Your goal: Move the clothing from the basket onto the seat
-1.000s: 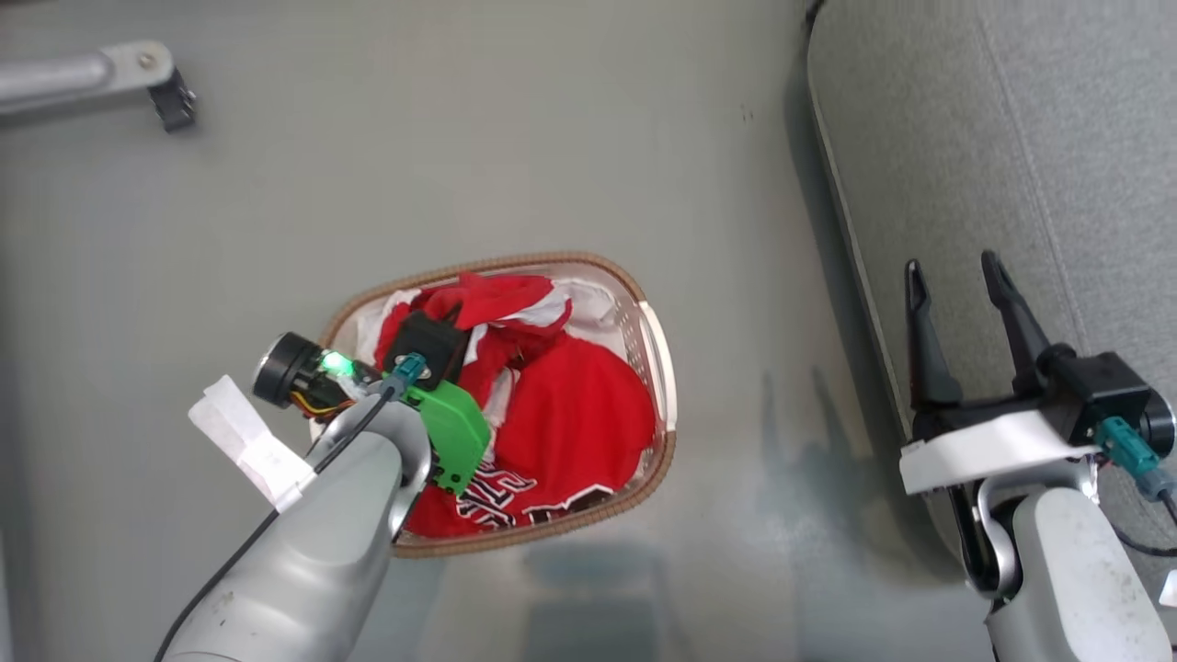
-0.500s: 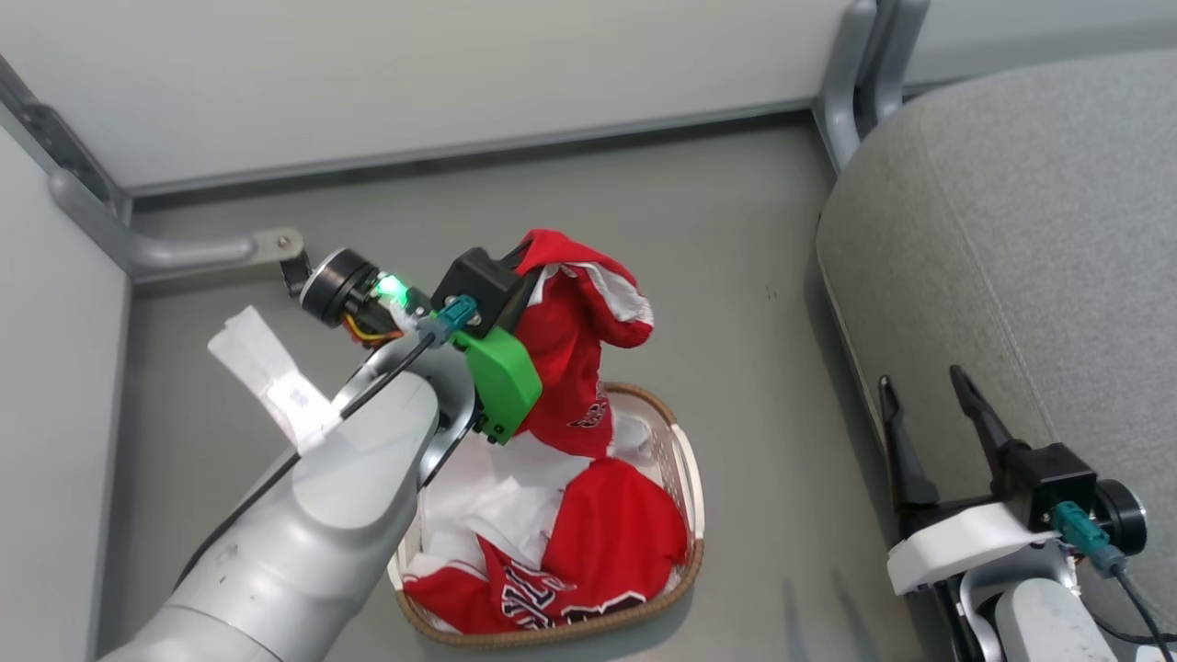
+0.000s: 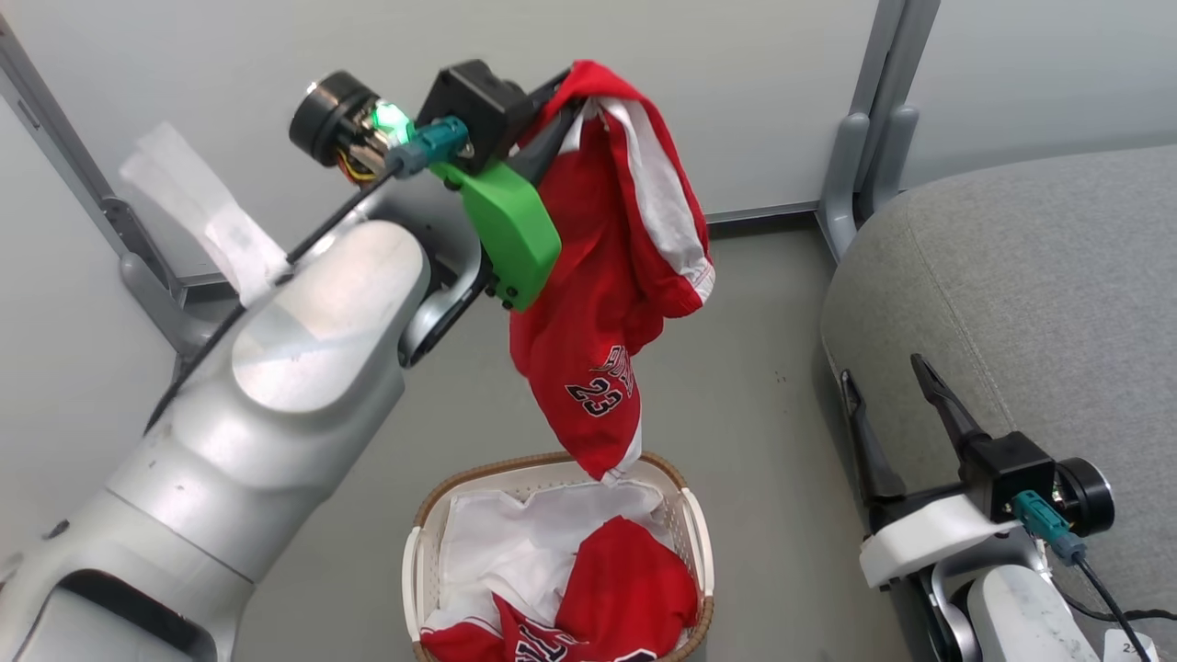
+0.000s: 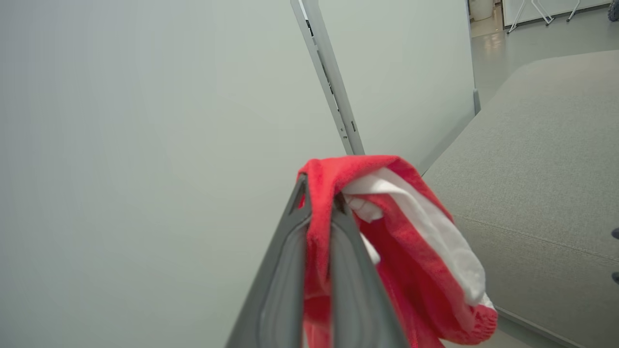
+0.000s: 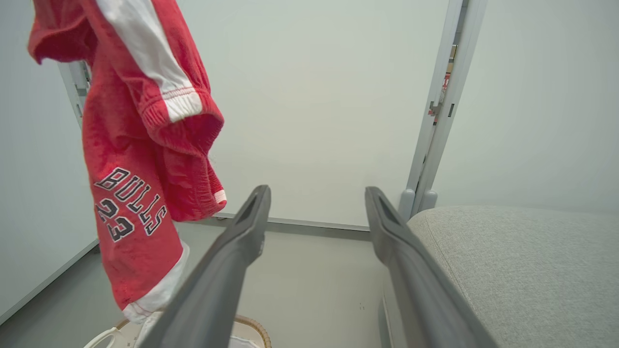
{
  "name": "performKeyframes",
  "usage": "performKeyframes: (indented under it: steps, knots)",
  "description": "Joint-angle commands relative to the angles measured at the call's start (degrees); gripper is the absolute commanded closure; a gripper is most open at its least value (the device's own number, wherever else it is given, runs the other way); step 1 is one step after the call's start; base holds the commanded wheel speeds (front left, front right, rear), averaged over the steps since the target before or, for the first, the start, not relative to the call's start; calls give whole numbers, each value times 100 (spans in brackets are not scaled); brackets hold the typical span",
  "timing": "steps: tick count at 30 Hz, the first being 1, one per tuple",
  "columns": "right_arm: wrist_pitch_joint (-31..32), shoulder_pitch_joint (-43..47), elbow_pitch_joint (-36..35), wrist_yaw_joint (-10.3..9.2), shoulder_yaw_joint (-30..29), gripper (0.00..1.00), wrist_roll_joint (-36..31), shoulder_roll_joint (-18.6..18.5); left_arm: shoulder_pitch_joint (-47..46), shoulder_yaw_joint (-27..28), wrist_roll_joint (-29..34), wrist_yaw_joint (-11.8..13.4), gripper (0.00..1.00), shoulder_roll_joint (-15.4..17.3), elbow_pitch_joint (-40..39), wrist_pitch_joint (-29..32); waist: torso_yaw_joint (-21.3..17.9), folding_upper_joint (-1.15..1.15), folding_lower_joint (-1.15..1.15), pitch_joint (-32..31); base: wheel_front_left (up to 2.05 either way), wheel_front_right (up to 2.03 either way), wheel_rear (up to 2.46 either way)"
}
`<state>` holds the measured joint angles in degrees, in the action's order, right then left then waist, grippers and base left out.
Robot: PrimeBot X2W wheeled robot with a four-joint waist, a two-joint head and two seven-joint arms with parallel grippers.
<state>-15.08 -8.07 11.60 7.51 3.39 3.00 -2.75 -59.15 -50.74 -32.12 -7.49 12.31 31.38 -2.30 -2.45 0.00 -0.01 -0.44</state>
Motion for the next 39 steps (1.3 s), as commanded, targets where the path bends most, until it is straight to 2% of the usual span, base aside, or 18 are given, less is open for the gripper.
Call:
performKeyframes:
  steps: [1,6,11,17,27,38,39]
  knots:
    - [-14,-86,22,-4,30,0,-2,-25,-114,-19,-70,7,100,40,-38,25,-26,0,1,-19,0,0,0]
    - [-14,-173,-7,-4,337,0,178,-23,-329,-32,-186,7,100,65,-61,136,-74,0,1,-34,0,0,0]
    - [-14,-372,146,-5,1176,0,250,-21,-422,-28,-237,44,100,28,-92,232,-127,0,1,-32,0,0,0]
    - [-14,-982,428,-5,1772,0,217,-27,-466,-54,-285,91,100,-43,-210,337,-116,0,1,-39,0,0,0]
    - [-13,-1851,1443,-5,2260,0,339,-25,-423,-256,-270,165,100,-276,-440,539,104,0,1,-60,0,0,0]
    - [-13,-2298,2390,-5,2509,0,686,-24,-343,-372,-435,214,100,-495,-804,714,431,0,1,-155,0,0,0]
    - [-14,-2339,2465,-5,2539,53,719,-24,-323,-369,-451,228,100,-496,-837,723,450,0,1,-161,0,0,0]
